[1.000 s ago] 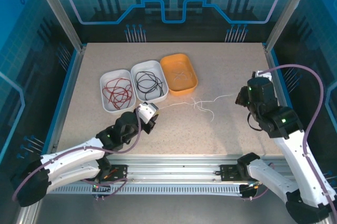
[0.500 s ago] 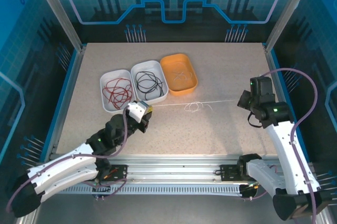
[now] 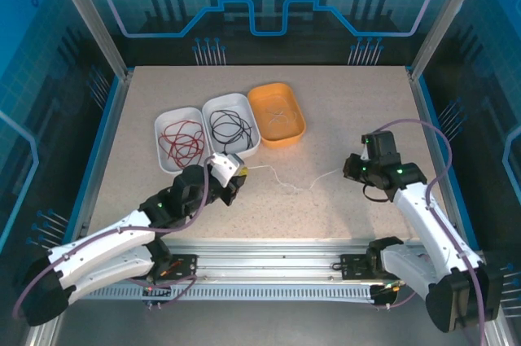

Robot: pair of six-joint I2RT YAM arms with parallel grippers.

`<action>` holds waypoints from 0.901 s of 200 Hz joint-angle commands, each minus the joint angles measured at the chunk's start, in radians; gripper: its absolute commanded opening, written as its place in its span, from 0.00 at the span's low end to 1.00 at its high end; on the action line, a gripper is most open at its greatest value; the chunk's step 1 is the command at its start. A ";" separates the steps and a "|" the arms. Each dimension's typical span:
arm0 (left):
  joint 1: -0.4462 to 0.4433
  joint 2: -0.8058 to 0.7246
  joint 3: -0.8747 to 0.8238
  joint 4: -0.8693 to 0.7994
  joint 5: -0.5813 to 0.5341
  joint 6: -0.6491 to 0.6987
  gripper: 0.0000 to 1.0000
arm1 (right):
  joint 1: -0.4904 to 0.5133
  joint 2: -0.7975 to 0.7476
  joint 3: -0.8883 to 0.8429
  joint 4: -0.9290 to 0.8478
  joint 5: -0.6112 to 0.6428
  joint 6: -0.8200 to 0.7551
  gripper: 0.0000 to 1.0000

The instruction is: Untangle the cables

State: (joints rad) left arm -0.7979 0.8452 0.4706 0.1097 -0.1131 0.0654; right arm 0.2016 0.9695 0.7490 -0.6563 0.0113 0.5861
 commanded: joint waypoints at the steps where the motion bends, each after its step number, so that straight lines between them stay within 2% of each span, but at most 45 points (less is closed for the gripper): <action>1: -0.008 0.018 0.059 0.020 0.074 -0.025 0.00 | 0.043 0.029 -0.023 0.057 -0.027 0.033 0.26; 28: -0.008 0.021 0.119 -0.001 0.093 -0.035 0.00 | 0.069 0.043 -0.030 0.067 -0.024 0.036 0.42; 49: -0.008 0.040 0.173 -0.030 0.098 -0.048 0.00 | 0.088 0.041 -0.031 0.087 -0.031 0.031 0.46; 100: -0.007 0.103 0.223 -0.038 0.104 -0.081 0.00 | 0.237 0.026 -0.129 0.345 -0.118 0.067 0.49; 123: -0.008 0.099 0.227 -0.036 0.102 -0.084 0.00 | 0.245 0.077 -0.159 0.422 -0.133 0.128 0.47; 150: -0.007 0.084 0.240 -0.053 0.098 -0.079 0.00 | 0.245 0.166 -0.144 0.425 -0.099 0.167 0.46; 180: -0.007 0.063 0.239 -0.057 0.095 -0.079 0.00 | 0.251 0.287 -0.118 0.472 -0.130 0.209 0.45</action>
State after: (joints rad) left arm -0.8013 0.9398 0.6727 0.0612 -0.0284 -0.0017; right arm 0.4385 1.1820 0.6022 -0.2501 -0.0956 0.7349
